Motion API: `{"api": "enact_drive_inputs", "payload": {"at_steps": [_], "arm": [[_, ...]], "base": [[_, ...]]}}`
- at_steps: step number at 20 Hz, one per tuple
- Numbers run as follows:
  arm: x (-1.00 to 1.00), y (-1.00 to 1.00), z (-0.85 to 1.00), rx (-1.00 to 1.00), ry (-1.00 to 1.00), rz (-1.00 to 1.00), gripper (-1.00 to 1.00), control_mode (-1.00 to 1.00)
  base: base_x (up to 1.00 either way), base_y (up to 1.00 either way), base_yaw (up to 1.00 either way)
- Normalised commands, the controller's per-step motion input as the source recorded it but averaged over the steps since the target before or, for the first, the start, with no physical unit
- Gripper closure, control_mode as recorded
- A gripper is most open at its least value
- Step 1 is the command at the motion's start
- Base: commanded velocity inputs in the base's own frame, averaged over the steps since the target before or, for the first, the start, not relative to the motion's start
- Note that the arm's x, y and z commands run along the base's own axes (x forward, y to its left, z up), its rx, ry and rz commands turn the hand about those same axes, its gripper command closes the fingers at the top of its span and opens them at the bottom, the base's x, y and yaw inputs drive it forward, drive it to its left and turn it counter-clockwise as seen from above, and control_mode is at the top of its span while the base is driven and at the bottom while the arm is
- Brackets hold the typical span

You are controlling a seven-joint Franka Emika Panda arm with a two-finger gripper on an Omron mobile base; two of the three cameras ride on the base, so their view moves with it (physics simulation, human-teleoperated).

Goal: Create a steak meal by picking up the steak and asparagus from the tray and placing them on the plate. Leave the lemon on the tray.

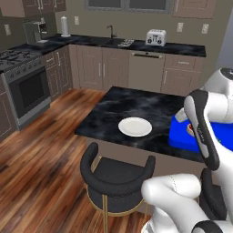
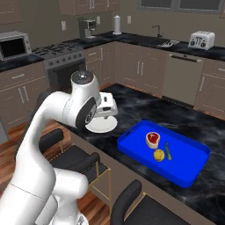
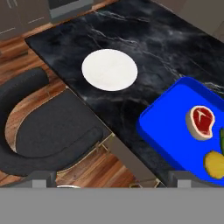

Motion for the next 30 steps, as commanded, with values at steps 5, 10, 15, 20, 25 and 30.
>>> {"api": "enact_drive_inputs", "payload": {"at_steps": [5,10,15,20,25,30], "arm": [[0.07,-0.84,-0.16,0.01,0.03,-0.13,-1.00,-1.00],[0.03,-0.83,-0.39,0.00,0.04,-0.07,-1.00,-1.00],[0.16,-0.60,-0.46,0.00,0.03,-0.07,-1.00,-1.00],[0.45,-0.43,-0.42,0.00,0.10,-0.09,-1.00,-1.00],[0.48,-0.39,-0.22,0.02,0.13,-0.06,-1.00,-1.00],[0.37,-0.34,-0.19,0.08,0.08,0.00,-1.00,-1.00]], "base": [[0.00,0.00,0.00],[0.00,0.00,0.00],[0.00,0.00,0.00],[0.00,0.00,0.00],[0.00,0.00,0.00],[0.00,0.00,0.00]]}}
